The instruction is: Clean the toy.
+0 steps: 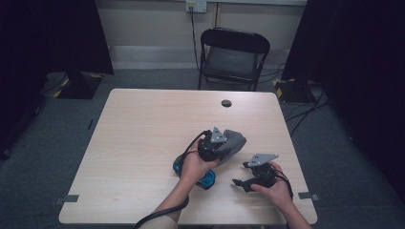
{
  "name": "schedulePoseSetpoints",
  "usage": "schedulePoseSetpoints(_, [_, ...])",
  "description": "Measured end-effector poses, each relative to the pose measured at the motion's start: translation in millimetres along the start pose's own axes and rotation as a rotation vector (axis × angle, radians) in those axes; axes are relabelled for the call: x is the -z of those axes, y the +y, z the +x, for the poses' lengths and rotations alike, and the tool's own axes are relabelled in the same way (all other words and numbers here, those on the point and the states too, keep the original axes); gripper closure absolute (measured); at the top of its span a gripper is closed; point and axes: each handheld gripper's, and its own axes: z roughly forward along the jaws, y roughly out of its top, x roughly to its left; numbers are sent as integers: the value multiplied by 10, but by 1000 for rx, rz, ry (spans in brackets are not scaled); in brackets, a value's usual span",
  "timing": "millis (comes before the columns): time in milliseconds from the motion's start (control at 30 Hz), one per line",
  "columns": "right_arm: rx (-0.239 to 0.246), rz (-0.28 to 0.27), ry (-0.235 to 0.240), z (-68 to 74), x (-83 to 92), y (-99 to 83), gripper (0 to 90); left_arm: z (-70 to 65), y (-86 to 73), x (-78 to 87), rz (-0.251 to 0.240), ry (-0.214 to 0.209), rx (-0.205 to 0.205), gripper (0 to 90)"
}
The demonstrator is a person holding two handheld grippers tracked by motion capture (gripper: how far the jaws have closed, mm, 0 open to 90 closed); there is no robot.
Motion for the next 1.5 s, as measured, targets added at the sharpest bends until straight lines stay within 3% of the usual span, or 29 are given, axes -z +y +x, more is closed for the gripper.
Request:
schedulePoseSetpoints(567, [4, 36, -28, -25, 70, -77, 170, -90, 17, -247, 37, -21, -20, 676])
schedulePoseSetpoints(667, [-10, 38, -33, -46, 92, -100, 170, -95, 4, -284, 62, -23, 0, 577])
schedulePoseSetpoints(767, [-17, 29, -36, -54, 113, -117, 170, -95, -18, -276, 70, -34, 8, 536])
schedulePoseSetpoints(867, [-17, 27, -38, -58, 113, -127, 170, -66, -23, -210, 61, -34, 60, 403])
schedulePoseSetpoints(967, [-23, 24, -38, -59, 112, -126, 170, -40, -22, -124, 52, -27, 68, 294])
schedulePoseSetpoints(1200, [-10, 12, -44, -41, 134, -47, 170, 30, -69, 105, 34, -18, 85, 283])
schedulePoseSetpoints(1300, [5, 9, -54, -49, 173, 3, 170, 88, -155, 302, 21, 8, 93, 274])
schedulePoseSetpoints(1467, [23, 9, -71, -61, 230, 82, 170, 140, -276, 484, 26, 28, 114, 256])
schedulePoseSetpoints(1500, [33, -3, -78, -61, 249, 138, 169, 167, -353, 550, 26, 34, 134, 254])
